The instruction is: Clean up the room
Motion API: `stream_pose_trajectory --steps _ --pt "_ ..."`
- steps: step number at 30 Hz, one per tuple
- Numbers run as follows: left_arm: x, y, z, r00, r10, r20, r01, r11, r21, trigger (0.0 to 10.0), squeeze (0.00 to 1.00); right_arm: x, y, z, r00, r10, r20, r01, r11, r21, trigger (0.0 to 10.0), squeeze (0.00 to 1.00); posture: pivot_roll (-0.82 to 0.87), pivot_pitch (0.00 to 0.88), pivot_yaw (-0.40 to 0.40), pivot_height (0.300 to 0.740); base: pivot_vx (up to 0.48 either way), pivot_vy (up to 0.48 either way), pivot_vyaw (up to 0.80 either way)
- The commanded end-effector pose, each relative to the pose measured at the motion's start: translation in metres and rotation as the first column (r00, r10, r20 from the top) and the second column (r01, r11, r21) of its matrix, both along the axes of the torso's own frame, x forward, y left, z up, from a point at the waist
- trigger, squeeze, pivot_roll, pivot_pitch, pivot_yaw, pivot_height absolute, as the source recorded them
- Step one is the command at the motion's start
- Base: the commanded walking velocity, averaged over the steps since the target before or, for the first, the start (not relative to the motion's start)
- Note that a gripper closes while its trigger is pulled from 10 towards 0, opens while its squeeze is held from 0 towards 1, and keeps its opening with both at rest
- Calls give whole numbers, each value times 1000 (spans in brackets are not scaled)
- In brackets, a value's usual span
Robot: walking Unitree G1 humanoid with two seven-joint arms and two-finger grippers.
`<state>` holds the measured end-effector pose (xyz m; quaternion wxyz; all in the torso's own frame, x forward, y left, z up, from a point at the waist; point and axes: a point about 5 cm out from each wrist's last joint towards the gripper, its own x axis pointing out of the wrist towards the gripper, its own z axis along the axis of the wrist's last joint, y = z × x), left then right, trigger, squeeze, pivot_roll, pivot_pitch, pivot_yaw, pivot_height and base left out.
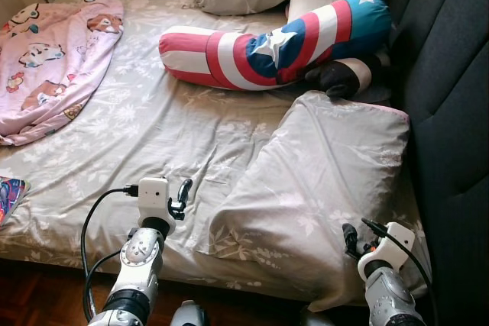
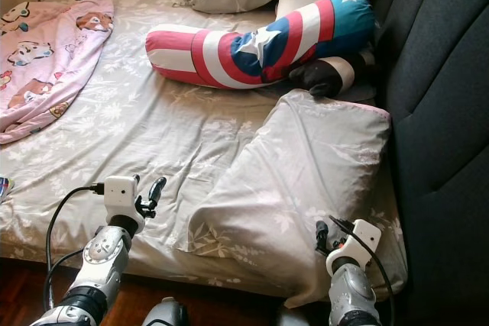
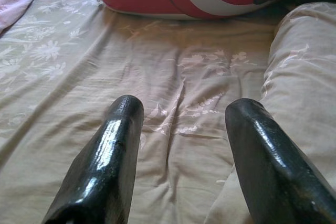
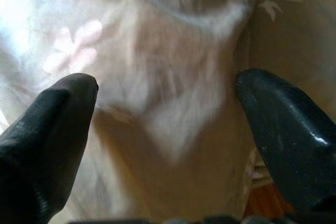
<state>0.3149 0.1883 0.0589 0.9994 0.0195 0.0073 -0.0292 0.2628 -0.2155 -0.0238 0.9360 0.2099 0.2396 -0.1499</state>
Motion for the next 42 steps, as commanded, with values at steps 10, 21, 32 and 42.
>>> stream_pose_trajectory --steps 10,21,32,42 --pt "-8 6 -3 1000 -26 -9 26 999 40 10000 0 -29 16 -30 968 121 -220 -101 990 100 10000 0 62 210 47 662 0 0 0" --pt "-16 15 -2 999 -38 0 38 994 98 10000 0 -41 32 -40 938 184 -293 -152 980 128 10000 0 98 239 72 662 0 0 0" --pt "-20 25 5 999 -33 20 31 992 124 10000 0 -39 50 -41 925 225 -305 -199 973 114 0 0 129 261 91 662 0 0 0" --pt "-19 26 9 999 -36 15 33 990 141 10000 0 -41 55 -43 925 220 -310 -200 975 96 0 0 109 257 77 662 0 0 0"
